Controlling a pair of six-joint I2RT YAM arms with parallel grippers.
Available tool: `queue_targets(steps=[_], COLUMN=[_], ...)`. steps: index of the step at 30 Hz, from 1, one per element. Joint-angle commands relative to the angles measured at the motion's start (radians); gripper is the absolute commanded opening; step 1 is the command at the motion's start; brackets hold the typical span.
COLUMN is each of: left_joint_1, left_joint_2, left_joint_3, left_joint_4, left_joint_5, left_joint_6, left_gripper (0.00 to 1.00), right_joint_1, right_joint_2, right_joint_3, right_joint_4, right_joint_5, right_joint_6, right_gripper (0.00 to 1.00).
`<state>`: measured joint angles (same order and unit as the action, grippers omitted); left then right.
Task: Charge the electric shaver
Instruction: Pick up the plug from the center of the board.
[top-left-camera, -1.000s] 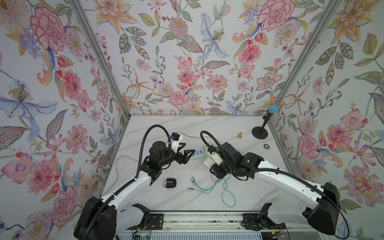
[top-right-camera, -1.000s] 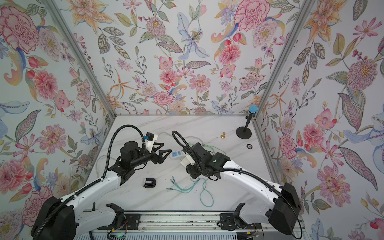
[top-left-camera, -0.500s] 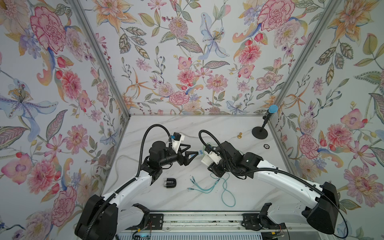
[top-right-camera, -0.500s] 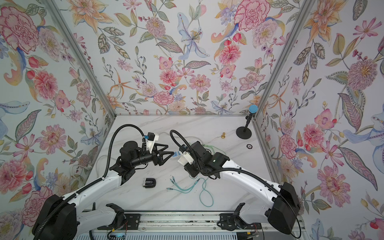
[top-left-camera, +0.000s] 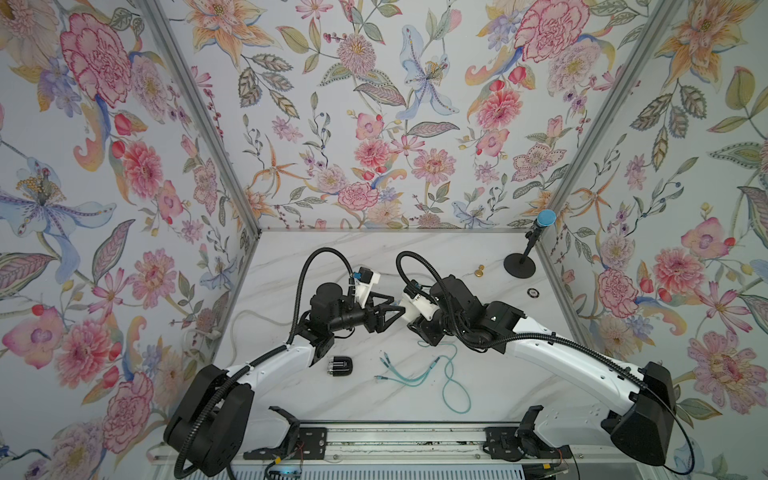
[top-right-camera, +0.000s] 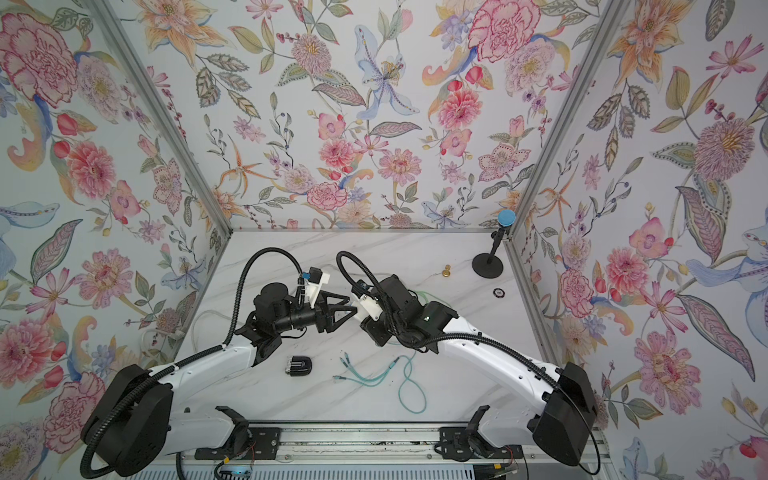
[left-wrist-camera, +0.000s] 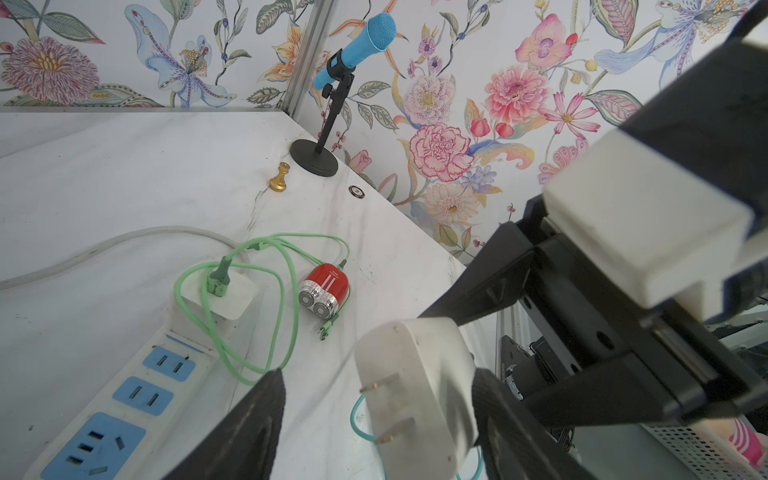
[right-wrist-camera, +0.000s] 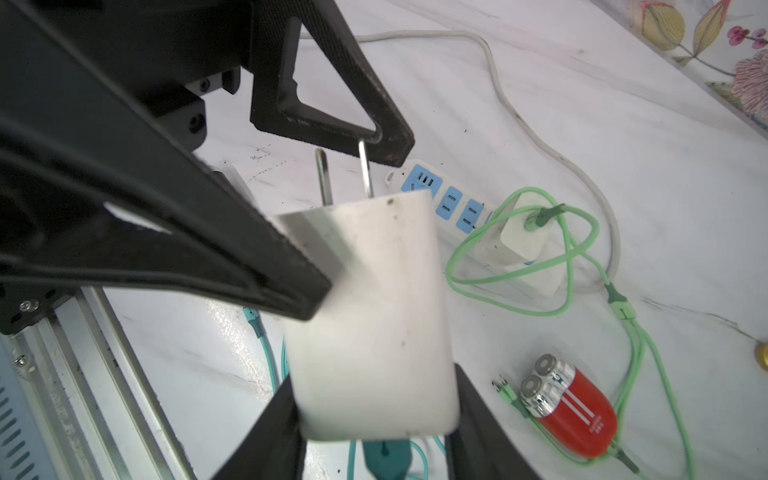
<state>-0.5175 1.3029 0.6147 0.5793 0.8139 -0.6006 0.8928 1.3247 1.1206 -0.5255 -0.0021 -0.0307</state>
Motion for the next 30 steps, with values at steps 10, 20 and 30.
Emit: queue_targets(steps=[10, 20, 30], left_joint_1=[-0.009, -0.010, -0.009], left_joint_2=[0.037, 0.059, 0.072], left_joint_3=[0.028, 0.029, 0.021], left_joint_4=[0.072, 0.119, 0.139], left_joint_5=[0.087, 0.114, 0.120], left_joint_6=[-0.030, -0.059, -0.076], left_gripper=[0.35, 0.00, 0.00], right_joint_1=[0.006, 0.007, 0.006], right_joint_2=[0.024, -0.003, -0.029], right_joint_3=[0.054, 0.039, 0.022], right_joint_4=[0.060, 0.088, 0.112], right_joint_5=[0.041, 0.071, 0.117], right_joint_6=[-0.065, -0.090, -0.100], right_gripper=[0.21, 0.20, 0.19])
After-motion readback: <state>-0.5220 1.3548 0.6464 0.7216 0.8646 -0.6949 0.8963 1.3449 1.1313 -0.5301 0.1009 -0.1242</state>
